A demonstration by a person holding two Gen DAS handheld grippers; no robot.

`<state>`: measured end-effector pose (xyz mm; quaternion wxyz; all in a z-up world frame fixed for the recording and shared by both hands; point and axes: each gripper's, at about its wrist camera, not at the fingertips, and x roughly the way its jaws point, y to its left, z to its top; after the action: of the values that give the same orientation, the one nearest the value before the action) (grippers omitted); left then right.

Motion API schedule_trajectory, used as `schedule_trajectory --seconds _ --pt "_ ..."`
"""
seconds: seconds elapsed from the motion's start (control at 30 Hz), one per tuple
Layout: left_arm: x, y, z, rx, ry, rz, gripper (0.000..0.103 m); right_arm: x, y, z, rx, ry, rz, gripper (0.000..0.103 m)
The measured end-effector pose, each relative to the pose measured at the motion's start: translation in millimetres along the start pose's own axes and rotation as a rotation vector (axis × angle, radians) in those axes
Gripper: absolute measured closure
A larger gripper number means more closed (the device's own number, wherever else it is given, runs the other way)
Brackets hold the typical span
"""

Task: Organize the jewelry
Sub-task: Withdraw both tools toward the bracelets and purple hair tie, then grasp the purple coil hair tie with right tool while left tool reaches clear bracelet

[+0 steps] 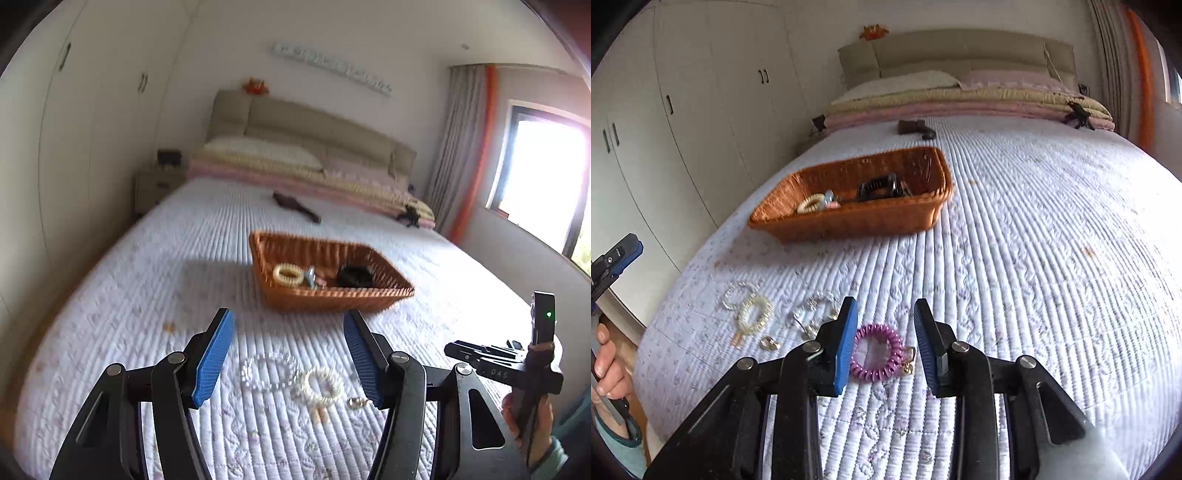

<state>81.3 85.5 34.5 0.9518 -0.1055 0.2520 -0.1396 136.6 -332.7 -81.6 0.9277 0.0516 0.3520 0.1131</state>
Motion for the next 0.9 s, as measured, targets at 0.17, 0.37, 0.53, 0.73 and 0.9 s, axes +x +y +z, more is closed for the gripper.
schedule_trajectory --seconds 0.17,0.37,0.53,0.73,0.9 --pt "38 18 -17 -0.074 0.125 -0.028 0.040 27 3 -10 -0.033 0.058 -0.035 0.068" --pt "78 32 -24 -0.090 0.214 0.040 0.051 44 8 -14 -0.062 0.091 -0.055 0.069" --pt "102 45 -32 -0.135 0.281 0.051 0.061 53 5 -16 -0.059 0.125 -0.058 0.079" --pt "124 44 -38 -0.122 0.364 0.075 0.070 56 5 -17 -0.066 0.128 -0.059 0.081" --pt "134 39 -40 -0.083 0.395 0.113 0.071 61 7 -17 -0.079 0.128 -0.063 0.084"
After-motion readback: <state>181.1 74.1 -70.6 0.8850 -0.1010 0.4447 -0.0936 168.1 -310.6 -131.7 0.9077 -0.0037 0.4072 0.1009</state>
